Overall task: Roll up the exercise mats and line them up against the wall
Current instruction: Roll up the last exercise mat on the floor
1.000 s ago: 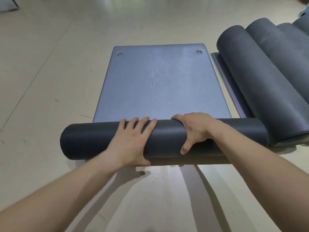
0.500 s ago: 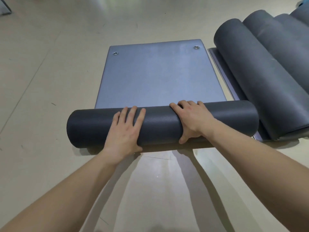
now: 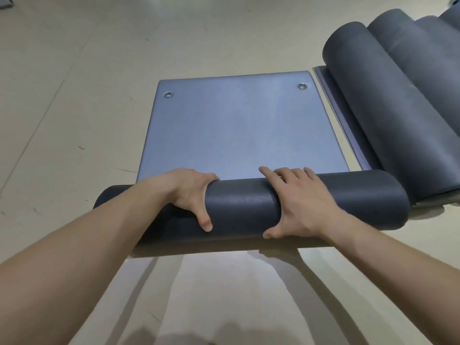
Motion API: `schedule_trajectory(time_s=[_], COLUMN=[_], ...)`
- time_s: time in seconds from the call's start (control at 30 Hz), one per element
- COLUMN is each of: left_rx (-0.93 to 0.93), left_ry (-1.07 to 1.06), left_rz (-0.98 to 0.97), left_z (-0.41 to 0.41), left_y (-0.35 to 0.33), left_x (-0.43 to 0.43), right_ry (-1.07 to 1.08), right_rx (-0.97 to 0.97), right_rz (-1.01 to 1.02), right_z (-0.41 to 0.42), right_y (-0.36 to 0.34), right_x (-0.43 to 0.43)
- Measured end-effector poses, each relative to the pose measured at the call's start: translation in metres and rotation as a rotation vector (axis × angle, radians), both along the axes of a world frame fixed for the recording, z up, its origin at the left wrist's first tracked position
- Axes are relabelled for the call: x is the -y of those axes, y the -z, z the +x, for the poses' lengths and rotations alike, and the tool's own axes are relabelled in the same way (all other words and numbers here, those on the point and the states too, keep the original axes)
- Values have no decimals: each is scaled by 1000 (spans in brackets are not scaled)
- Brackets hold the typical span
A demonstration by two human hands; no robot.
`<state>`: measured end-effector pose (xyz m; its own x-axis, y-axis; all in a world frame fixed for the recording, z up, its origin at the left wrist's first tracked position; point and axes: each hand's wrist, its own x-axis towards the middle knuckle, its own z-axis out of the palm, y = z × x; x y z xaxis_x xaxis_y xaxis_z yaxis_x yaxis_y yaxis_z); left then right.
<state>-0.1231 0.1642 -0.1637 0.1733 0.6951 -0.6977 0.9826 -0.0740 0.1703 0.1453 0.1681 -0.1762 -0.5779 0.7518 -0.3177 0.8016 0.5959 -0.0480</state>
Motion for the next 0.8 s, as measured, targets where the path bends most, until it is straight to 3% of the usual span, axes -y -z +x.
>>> schedule_trajectory(time_s=[0.1, 0.17, 0.27, 0.33, 0.43, 0.53, 0.67, 0.8], left_rx=[108, 96, -140, -211, -133, -138, -269, -221], left_ry=[-106, -98, 26, 37, 32, 16, 20, 31], left_rz=[-20, 174, 592, 688, 659, 650, 712, 680], left_z=[-5, -6, 4, 8, -1, 1, 16, 6], left_y=[0, 3, 25, 37, 29, 26, 38, 27], left_x=[-1, 18, 66, 73, 44, 35, 39, 8], right_ry=[-34, -54, -67, -26, 72, 24, -1, 26], right_rx=[-2, -14, -1, 9, 9, -10, 32, 74], right_rz=[201, 195, 110, 94, 265, 333, 192, 86], right_z=[10, 10, -1, -6, -5, -3, -14, -25], right_y=[26, 27, 6, 5, 22, 25, 6, -5], right_x=[30, 17, -16, -19, 4, -8, -51, -69])
